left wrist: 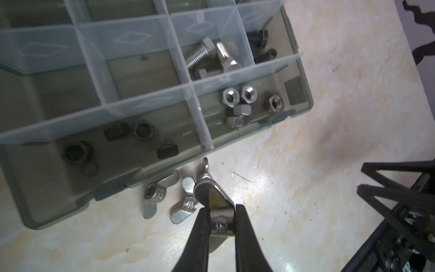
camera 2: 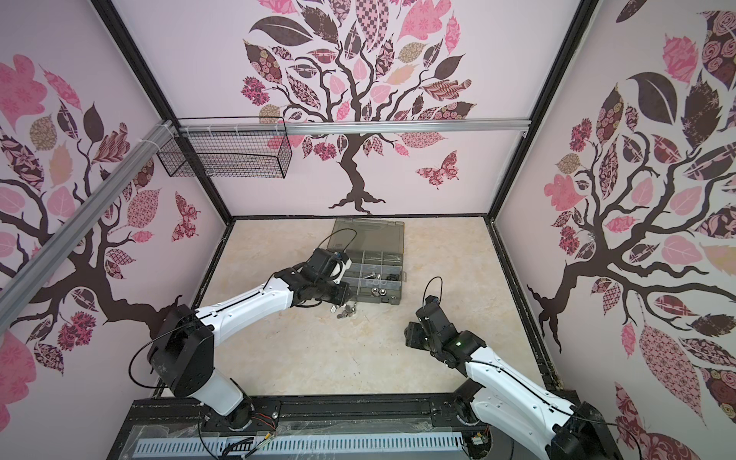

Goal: Sort the screws and nuts into containers
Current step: Place the nut into the container.

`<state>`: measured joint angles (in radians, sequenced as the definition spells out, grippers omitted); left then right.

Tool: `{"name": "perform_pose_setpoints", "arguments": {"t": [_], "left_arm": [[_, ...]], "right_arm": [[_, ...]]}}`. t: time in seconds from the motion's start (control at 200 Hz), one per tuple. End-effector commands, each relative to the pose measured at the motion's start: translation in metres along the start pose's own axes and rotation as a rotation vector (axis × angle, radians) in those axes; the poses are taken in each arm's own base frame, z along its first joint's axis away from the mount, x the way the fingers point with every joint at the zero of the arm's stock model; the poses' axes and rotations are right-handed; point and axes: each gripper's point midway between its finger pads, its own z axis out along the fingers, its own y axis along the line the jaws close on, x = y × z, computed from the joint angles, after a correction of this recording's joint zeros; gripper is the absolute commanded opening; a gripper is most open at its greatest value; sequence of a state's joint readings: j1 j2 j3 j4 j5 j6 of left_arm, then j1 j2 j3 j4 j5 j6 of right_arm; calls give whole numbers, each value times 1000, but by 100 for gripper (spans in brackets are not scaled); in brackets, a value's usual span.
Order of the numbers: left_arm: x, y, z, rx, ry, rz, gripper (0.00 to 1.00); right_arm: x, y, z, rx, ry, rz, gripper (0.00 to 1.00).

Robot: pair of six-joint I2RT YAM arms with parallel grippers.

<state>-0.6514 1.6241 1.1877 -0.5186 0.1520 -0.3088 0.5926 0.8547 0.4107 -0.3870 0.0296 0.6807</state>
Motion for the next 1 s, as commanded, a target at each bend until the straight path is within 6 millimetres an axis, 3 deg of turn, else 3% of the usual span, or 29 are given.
{"name": "perform_pose_setpoints", "arguments": {"t": [0.0, 0.26, 0.495, 0.6, 0.7, 0.995], "left_arm": [[-43, 14, -3, -25, -48, 5, 10], [-91, 42, 19, -45, -61, -40, 10], [-105, 45, 43, -30, -47, -45, 13], [-107, 47, 48, -24, -47, -56, 21], [-108, 48, 46, -21, -55, -71, 29], [-105, 41, 20, 2, -119, -112, 32]], "right_arm": [[-7, 3, -7, 8, -13, -1, 58], [-10, -1, -8, 32, -24, 12, 58], [-11, 0, -5, 51, -11, 15, 58], [-12, 0, -4, 55, -6, 17, 59], [-12, -1, -6, 64, -4, 12, 59], [-20, 4, -8, 63, -23, 3, 59]]}}
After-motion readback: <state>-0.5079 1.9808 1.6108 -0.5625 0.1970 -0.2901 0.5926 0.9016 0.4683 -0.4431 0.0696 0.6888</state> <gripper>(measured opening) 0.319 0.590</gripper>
